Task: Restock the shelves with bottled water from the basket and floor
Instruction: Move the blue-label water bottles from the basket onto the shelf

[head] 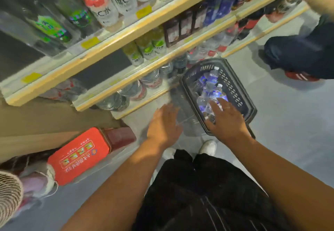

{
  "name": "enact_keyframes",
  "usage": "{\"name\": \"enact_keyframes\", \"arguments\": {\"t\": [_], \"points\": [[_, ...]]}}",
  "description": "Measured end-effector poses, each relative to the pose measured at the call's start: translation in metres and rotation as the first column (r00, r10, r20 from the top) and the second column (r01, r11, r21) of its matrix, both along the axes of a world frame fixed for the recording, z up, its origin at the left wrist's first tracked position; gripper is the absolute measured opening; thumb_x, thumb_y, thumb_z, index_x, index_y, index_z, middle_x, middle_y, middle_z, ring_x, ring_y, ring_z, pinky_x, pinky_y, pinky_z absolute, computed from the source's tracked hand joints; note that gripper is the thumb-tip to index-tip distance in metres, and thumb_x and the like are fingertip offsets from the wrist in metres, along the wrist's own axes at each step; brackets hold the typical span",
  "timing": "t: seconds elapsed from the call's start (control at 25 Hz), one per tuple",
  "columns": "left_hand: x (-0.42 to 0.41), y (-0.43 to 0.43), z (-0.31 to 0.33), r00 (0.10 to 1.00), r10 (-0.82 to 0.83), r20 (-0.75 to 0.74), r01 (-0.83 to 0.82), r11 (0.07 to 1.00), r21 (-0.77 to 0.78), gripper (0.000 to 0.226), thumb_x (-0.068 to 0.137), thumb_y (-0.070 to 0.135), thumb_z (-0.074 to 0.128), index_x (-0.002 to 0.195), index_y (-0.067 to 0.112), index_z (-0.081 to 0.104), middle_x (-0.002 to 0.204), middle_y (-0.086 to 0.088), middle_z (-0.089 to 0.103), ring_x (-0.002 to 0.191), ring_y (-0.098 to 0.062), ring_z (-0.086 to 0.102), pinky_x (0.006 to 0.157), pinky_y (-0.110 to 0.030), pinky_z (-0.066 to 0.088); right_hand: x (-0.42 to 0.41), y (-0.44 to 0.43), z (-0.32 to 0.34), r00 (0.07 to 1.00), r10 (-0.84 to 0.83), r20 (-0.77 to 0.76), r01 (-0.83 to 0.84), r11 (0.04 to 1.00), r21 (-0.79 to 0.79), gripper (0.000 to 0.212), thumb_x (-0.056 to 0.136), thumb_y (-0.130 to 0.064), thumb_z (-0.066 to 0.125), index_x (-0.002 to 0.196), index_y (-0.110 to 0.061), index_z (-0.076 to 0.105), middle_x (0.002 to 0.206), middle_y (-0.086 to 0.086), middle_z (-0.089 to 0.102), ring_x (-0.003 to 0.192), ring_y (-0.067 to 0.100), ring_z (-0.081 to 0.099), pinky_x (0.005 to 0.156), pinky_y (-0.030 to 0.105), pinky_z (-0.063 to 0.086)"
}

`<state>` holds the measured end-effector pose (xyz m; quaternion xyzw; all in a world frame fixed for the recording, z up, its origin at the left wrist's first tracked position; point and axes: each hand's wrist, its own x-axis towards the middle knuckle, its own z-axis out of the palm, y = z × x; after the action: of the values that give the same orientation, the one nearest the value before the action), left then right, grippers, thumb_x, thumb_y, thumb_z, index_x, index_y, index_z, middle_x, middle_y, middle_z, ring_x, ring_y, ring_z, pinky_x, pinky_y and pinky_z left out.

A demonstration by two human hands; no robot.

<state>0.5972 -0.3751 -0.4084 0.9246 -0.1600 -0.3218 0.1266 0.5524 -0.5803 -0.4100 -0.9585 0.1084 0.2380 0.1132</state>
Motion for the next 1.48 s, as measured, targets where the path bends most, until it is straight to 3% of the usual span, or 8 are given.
{"name": "enact_keyframes", "arguments": {"t": [0.12, 0.28, 0.6, 0.76, 0.92, 1.2, 1.36, 1.48], "points": [[-0.009, -0.044, 0.016, 0.997, -0.045, 0.061, 0.048, 0.998, -0.039, 0.062, 0.089, 0.032, 0.057, 0.146, 0.016, 0.039, 0.148, -0.008, 0.040, 0.135, -0.028, 0.038, 0.112, -0.035, 0.030, -0.025, -0.037, 0.014, 0.999, -0.036, -0.002, 0.036, 0.998, 0.056, 0.074, 0.092, -0.052, 0.053, 0.154, -0.029, 0.019, 0.160, 0.007, 0.023, 0.145, 0.031, 0.025, 0.117, 0.044, 0.028], [-0.001, -0.093, 0.014, 0.965, -0.248, 0.087, 0.247, 0.969, 0.020, 0.064, 0.094, 0.035, 0.052, 0.151, 0.014, 0.030, 0.158, -0.010, 0.028, 0.147, -0.028, 0.021, 0.120, -0.038, 0.013, -0.041, -0.074, 0.019, 0.995, -0.100, 0.000, 0.100, 0.990, 0.103, 0.073, 0.089, -0.049, 0.059, 0.151, -0.030, 0.026, 0.158, 0.006, 0.027, 0.142, 0.029, 0.030, 0.113, 0.045, 0.033], [0.067, -0.148, -0.033, 0.919, -0.394, 0.026, 0.394, 0.919, 0.027, 0.055, 0.087, 0.034, 0.056, 0.137, 0.010, 0.052, 0.140, -0.015, 0.053, 0.133, -0.034, 0.045, 0.110, -0.049, 0.038, -0.015, -0.098, -0.022, 0.906, -0.419, -0.049, 0.422, 0.897, 0.133, 0.070, 0.092, -0.046, 0.055, 0.152, -0.028, 0.024, 0.157, 0.007, 0.026, 0.142, 0.031, 0.030, 0.110, 0.045, 0.035], [0.121, -0.166, -0.088, 0.824, -0.561, -0.085, 0.566, 0.821, 0.077, 0.060, 0.094, 0.032, 0.054, 0.148, 0.015, 0.035, 0.152, -0.007, 0.037, 0.143, -0.025, 0.029, 0.120, -0.038, 0.022, 0.022, -0.086, -0.077, 0.763, -0.639, -0.096, 0.646, 0.746, 0.160, 0.071, 0.091, -0.043, 0.059, 0.152, -0.025, 0.027, 0.156, 0.010, 0.028, 0.139, 0.033, 0.032, 0.109, 0.046, 0.037], [0.168, -0.186, -0.167, 0.776, -0.614, -0.142, 0.626, 0.778, 0.057, 0.058, 0.091, 0.030, 0.057, 0.144, 0.014, 0.040, 0.144, -0.009, 0.046, 0.134, -0.028, 0.039, 0.113, -0.039, 0.031, 0.061, -0.072, -0.160, 0.615, -0.779, -0.121, 0.782, 0.583, 0.219, 0.073, 0.090, -0.040, 0.062, 0.152, -0.022, 0.028, 0.152, 0.014, 0.031, 0.134, 0.036, 0.037, 0.104, 0.046, 0.041], [0.203, -0.227, -0.333, 0.934, -0.206, -0.293, 0.239, 0.967, 0.083, 0.059, 0.090, 0.033, 0.062, 0.143, 0.015, 0.041, 0.139, -0.011, 0.052, 0.126, -0.030, 0.051, 0.101, -0.034, 0.041, 0.091, -0.082, -0.316, 0.365, -0.909, -0.204, 0.915, 0.310, 0.258, 0.074, 0.088, -0.038, 0.065, 0.150, -0.022, 0.030, 0.149, 0.018, 0.034, 0.135, 0.038, 0.035, 0.110, 0.044, 0.034], [0.206, -0.250, -0.425, 0.933, -0.049, -0.358, 0.049, 0.999, -0.009, 0.043, 0.089, 0.029, 0.068, 0.127, 0.014, 0.054, 0.121, -0.004, 0.062, 0.111, -0.020, 0.059, 0.085, -0.024, 0.041, 0.107, -0.097, -0.407, 0.324, -0.928, -0.184, 0.914, 0.257, 0.314, 0.073, 0.087, -0.038, 0.066, 0.149, -0.021, 0.031, 0.143, 0.017, 0.042, 0.130, 0.034, 0.044, 0.106, 0.041, 0.039], [0.205, -0.266, -0.475, 0.915, 0.093, -0.393, -0.141, 0.985, -0.095, 0.027, 0.084, 0.028, 0.074, 0.103, 0.016, 0.061, 0.110, -0.003, 0.069, 0.097, -0.017, 0.064, 0.083, -0.024, 0.048, 0.112, -0.103, -0.463, 0.351, -0.901, -0.256, 0.919, 0.278, 0.281, 0.081, 0.090, -0.039, 0.063, 0.154, -0.018, 0.018, 0.152, 0.022, 0.030, 0.139, 0.038, 0.032, 0.109, 0.042, 0.033]]}}
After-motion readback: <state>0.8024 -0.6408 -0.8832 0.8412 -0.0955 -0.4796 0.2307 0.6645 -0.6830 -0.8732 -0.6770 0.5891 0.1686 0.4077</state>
